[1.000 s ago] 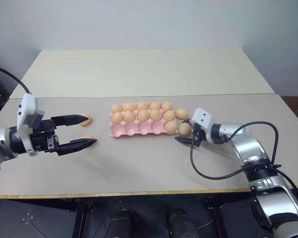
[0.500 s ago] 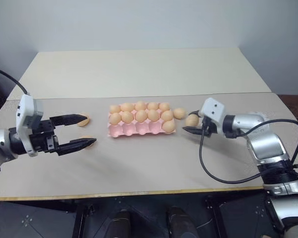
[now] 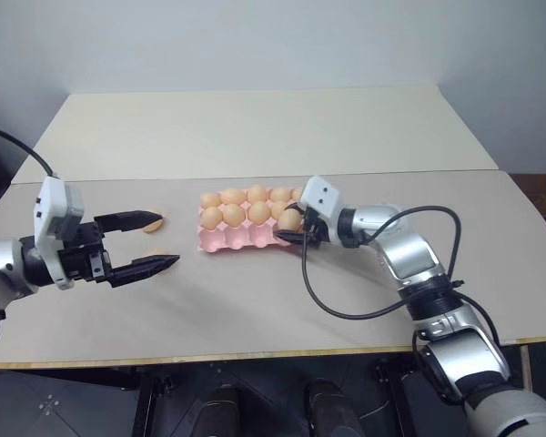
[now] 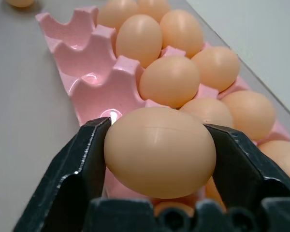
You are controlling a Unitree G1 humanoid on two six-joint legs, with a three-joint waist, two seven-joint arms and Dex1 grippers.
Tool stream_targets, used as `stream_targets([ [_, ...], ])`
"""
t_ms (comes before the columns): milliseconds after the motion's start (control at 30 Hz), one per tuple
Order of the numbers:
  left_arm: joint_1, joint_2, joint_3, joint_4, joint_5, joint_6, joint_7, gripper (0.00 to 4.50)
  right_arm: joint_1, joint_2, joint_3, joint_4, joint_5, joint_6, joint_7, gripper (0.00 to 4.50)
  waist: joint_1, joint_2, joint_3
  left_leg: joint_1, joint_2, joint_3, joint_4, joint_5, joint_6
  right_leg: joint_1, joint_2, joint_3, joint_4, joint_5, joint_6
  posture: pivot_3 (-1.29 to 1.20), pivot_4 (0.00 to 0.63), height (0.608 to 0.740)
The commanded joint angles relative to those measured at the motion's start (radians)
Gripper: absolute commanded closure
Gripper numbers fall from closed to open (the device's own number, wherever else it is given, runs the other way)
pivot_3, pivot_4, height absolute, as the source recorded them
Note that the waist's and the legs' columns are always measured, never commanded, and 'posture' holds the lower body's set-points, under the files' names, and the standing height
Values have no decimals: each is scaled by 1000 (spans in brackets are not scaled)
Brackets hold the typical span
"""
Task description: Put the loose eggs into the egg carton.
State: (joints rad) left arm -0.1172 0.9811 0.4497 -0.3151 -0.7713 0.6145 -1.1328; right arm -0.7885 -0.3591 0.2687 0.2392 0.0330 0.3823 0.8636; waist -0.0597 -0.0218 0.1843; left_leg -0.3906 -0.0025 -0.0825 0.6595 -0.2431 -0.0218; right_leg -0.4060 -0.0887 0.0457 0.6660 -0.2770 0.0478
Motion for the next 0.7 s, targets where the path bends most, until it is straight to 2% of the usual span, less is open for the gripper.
stream_targets([
  [33,0,13,33,-20,-7,-15,-5,0,-41,7,-13,-19,-18,9,-39,19,0,0,0,0,0,0,0,0,0,0,0,0,0,0,0,0,150,740],
  [267,6,15,27,21,23,-29,-9,0,30,-96,-119,-276,54,127,-27,19,9,0,0,-1,0,0,0,0,0,0,0,0,-1,0,0,0,150,740],
  [467,32,30,65,73,45,-44,-39,0,174,-279,-315,-566,228,288,40,19,17,0,0,-1,0,0,0,0,0,0,0,-1,-1,0,0,0,150,740],
  [567,58,43,110,88,29,-36,-73,0,309,-392,-465,-657,318,307,110,19,19,0,0,0,0,0,0,0,0,1,-1,-1,-1,0,0,0,150,740],
  [700,85,36,154,97,-1,-30,-107,0,504,-463,-624,-693,423,271,196,19,20,0,0,0,0,0,0,0,1,2,-1,-1,-2,0,0,0,150,740],
])
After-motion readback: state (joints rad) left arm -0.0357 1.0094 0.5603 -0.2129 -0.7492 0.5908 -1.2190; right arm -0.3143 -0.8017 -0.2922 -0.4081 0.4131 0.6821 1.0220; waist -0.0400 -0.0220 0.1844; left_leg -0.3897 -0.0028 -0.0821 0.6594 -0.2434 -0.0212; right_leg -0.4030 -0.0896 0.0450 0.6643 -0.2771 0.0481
